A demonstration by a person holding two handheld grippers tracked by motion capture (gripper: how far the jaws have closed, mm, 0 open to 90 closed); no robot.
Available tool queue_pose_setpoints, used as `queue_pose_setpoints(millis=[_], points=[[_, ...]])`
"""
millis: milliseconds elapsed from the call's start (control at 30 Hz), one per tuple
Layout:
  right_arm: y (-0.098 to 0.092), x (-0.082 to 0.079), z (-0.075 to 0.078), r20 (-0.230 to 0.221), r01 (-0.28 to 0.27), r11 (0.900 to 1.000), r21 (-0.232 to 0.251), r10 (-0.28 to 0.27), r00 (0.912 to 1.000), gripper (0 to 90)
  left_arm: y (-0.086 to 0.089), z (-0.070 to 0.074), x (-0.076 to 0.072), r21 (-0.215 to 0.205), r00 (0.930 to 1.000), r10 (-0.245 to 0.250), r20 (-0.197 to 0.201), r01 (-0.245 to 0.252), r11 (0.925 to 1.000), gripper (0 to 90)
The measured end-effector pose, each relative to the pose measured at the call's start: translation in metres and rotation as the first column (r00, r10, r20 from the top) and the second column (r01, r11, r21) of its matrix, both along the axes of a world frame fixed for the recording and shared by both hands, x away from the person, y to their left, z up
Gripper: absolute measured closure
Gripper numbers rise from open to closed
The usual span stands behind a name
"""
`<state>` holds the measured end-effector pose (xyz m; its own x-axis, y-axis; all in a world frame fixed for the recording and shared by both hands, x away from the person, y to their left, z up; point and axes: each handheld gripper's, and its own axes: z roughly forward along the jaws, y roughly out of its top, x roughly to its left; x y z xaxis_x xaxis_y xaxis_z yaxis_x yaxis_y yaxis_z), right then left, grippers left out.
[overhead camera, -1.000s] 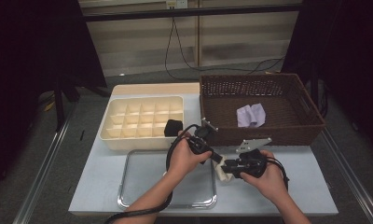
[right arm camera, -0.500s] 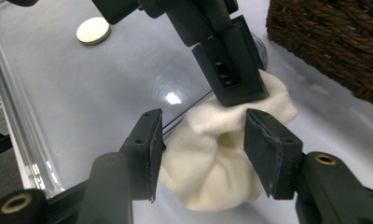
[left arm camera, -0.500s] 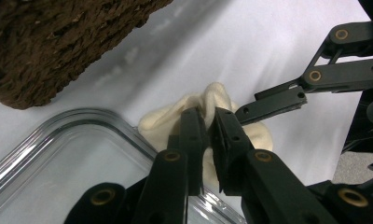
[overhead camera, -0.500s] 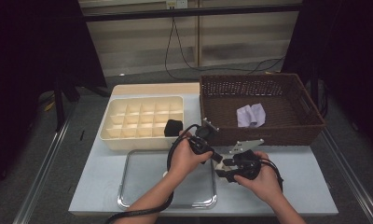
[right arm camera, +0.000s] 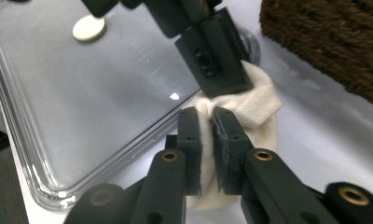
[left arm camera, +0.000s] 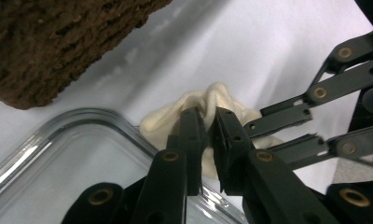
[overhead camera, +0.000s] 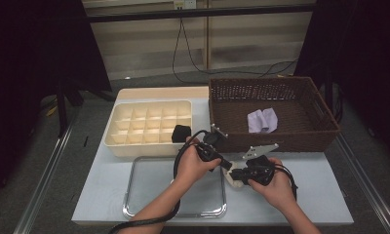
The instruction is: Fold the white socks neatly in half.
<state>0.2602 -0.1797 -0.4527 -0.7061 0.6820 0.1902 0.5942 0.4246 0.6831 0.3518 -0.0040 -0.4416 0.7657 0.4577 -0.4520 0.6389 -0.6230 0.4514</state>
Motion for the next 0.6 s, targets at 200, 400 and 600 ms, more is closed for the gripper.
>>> queue_pose_setpoints(millis=[200,400,600], points=[[-0.003,0.000,-0.001,-0.012,0.022,1.000,0.015,-0.021,0.9997,83.5,0.001,-0.001,0.002,-0.008,1.0000,-0.006,0.001,0.006,1.0000,81.5],[-0.008,0.002,-0.003,-0.014,0.028,1.000,0.015,-0.028,0.9995,84.0,0.007,0.001,0.005,-0.031,0.9999,-0.010,0.007,0.010,0.9995,67.2],[-0.015,0.003,-0.006,-0.032,0.052,0.998,0.028,-0.051,0.9982,84.1,0.016,0.006,0.002,-0.069,0.9990,0.022,0.038,-0.019,0.9974,48.0]])
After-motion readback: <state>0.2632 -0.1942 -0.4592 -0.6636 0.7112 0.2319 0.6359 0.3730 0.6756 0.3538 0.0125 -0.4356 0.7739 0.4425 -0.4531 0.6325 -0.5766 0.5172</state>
